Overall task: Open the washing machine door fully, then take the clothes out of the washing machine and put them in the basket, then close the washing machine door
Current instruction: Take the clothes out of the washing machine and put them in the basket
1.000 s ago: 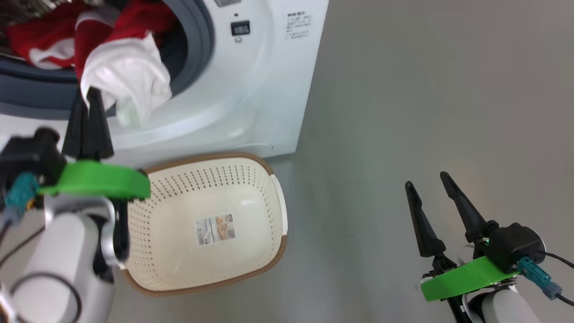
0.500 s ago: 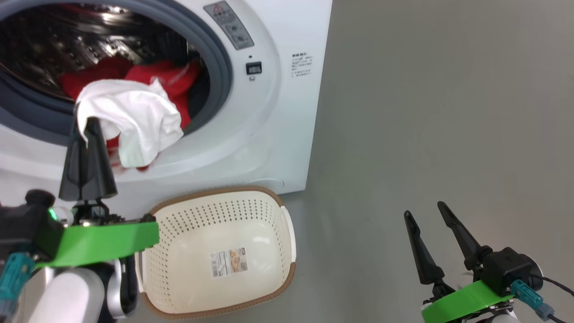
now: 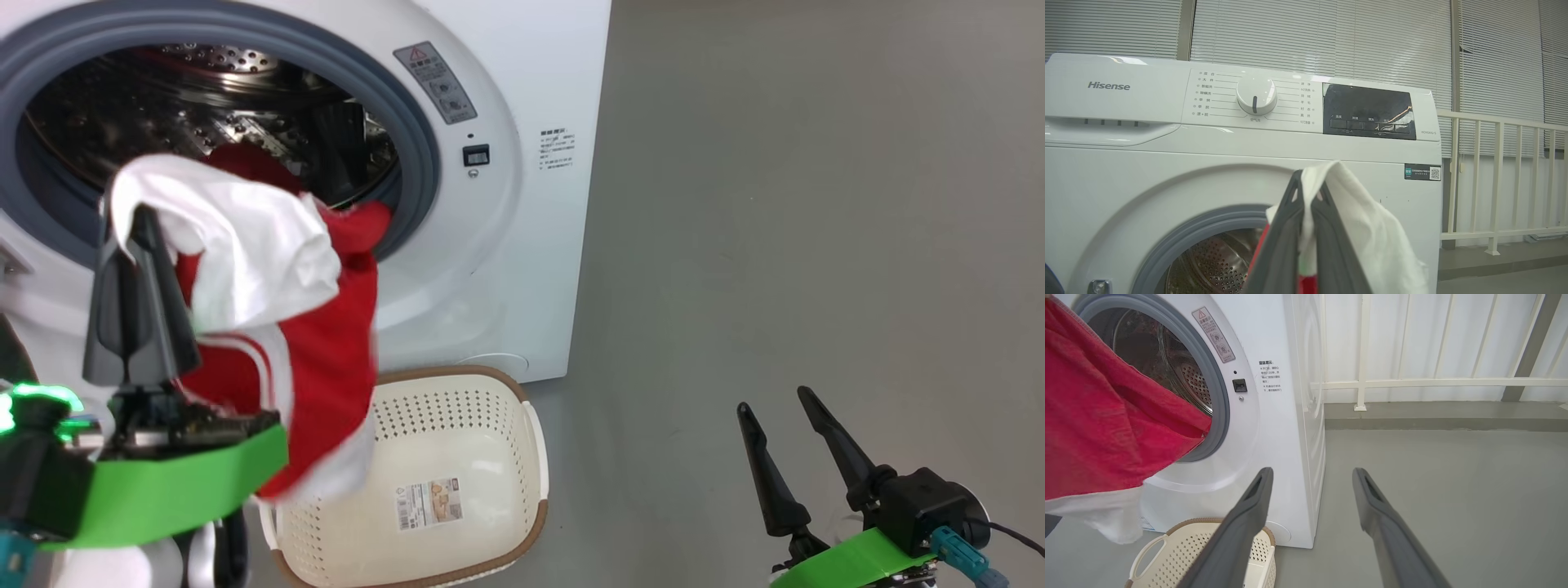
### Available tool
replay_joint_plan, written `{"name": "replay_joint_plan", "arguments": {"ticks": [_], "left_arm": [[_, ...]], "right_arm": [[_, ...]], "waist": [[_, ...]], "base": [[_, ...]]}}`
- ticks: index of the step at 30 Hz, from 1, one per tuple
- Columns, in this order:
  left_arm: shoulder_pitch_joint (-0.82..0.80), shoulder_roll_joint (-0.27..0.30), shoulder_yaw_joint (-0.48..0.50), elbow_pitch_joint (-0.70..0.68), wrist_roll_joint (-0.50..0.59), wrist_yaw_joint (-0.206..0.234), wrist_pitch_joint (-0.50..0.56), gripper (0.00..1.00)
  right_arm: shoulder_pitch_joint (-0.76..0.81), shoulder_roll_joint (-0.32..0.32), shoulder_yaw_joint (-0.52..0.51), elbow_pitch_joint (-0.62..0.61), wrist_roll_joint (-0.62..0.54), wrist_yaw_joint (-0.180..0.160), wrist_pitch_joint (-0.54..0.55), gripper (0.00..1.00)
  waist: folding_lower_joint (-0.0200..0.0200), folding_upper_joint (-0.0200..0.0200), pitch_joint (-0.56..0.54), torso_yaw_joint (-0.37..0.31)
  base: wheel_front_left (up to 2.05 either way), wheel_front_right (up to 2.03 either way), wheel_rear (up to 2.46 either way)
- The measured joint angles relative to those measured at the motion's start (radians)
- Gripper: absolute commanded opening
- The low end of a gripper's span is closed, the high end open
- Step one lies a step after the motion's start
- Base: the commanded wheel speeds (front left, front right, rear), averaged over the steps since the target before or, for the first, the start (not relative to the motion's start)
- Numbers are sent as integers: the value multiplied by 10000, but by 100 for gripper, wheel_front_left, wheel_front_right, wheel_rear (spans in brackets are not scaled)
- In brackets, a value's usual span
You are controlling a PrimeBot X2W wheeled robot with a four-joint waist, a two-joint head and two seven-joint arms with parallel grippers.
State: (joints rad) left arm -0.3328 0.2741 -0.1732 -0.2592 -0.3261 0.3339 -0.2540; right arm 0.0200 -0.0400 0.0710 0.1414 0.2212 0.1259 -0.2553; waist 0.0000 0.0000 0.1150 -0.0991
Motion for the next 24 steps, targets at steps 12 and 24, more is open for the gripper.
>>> {"name": "replay_joint_plan", "arguments": {"ticks": [12,24], "left_arm": [[1163,-679,-165,736,-178,-17,-2,0],[1564,-2011,514,3091,-257,-1177,2,0]], "right_arm": [[-21,0,0,-151,0,0,0,100],[-576,-2,-4,-447,75,0,0,100]], "waist": [[0,0,365,8],[0,0,1380,-190]], "base": [[0,0,0],[0,0,0]]}}
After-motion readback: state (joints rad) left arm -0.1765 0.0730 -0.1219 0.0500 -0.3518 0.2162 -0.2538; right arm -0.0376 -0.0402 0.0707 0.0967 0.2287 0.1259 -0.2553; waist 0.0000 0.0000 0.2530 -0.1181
